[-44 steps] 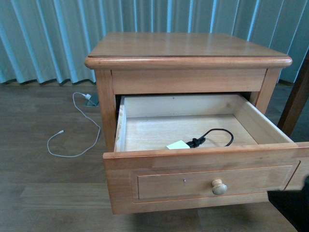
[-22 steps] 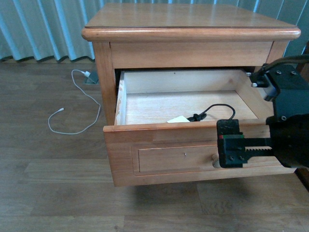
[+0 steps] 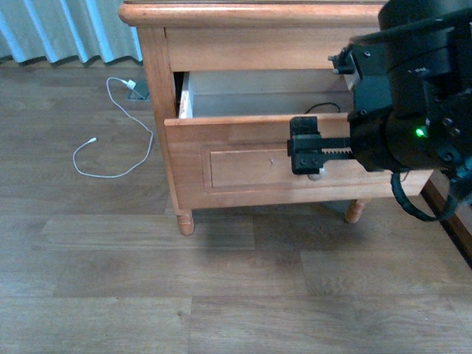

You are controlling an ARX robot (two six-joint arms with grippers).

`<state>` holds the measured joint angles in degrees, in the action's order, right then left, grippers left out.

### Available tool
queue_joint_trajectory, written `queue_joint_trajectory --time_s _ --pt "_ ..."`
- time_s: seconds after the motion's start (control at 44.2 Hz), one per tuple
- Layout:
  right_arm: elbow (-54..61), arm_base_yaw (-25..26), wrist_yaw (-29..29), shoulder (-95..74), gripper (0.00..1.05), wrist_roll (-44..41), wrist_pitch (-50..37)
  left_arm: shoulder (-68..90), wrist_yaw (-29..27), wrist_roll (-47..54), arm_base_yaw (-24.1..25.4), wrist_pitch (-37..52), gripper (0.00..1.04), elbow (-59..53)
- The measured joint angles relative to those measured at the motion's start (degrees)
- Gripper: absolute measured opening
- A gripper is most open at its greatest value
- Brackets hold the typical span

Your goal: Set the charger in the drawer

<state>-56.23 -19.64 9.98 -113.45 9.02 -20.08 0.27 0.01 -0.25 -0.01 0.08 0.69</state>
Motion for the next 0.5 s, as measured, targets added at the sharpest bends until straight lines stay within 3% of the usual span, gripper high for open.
queue_joint_trajectory --time_s 0.498 --pt "-20.5 -0.7 1.2 -16.6 0.96 -4.2 -4.3 0.0 0.0 0.0 0.0 0.0 0.99 0.0"
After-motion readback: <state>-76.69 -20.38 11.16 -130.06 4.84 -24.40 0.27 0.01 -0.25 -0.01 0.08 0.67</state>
